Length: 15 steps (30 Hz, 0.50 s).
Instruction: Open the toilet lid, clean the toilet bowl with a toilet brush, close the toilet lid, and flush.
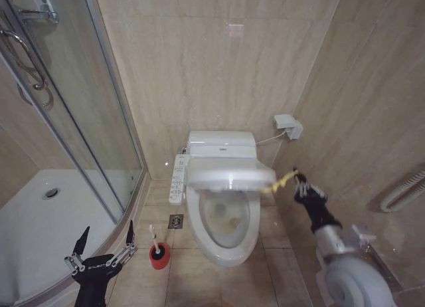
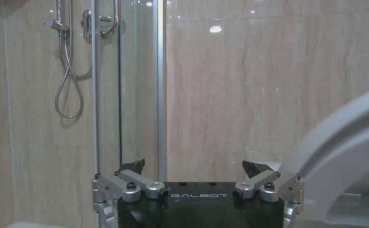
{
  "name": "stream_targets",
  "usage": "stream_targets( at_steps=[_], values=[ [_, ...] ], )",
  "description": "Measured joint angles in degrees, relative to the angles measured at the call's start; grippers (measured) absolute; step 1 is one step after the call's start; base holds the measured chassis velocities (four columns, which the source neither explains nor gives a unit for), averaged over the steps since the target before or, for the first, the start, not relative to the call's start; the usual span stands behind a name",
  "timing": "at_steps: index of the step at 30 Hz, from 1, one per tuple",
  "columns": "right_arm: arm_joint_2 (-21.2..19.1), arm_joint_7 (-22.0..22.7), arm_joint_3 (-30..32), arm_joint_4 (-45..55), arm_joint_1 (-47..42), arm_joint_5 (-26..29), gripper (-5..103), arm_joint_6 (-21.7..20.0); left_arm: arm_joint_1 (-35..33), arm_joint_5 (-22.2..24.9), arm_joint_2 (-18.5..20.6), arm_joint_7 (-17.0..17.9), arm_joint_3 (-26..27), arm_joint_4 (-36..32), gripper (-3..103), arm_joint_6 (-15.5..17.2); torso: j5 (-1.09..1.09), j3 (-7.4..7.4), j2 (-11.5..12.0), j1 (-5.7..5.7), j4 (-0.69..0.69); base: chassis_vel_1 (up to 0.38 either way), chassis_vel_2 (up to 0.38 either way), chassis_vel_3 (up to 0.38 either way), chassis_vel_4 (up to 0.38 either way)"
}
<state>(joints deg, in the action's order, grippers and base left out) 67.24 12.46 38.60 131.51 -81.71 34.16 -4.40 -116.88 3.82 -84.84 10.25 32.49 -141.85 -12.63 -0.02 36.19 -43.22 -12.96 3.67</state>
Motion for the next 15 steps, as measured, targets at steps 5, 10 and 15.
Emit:
stream_targets(
  at_steps=[5,10,15],
  values=[
    [-0.1,3.1,-1.0,-0.2,5.5,2.6,1,-2.3,0.0,0.0,0.0,0.0,0.0,0.0,100,0.0,0.02,0.0,0.0,0.0,0.0,0.0,0.0,0.0,0.0],
    [-0.8,5.2,-1.0,-1.3,11.1,6.7,1,-4.0,0.0,0.0,0.0,0.0,0.0,0.0,100,0.0,0.02,0.0,0.0,0.0,-0.01,0.0,0.0,0.0,0.0],
    [-1.4,6.4,-2.0,-4.8,19.5,8.9,1,-5.2,0.0,0.0,0.0,0.0,0.0,0.0,100,0.0,0.02,0.0,0.0,-0.01,-0.04,0.0,0.0,0.0,0.0]
  ],
)
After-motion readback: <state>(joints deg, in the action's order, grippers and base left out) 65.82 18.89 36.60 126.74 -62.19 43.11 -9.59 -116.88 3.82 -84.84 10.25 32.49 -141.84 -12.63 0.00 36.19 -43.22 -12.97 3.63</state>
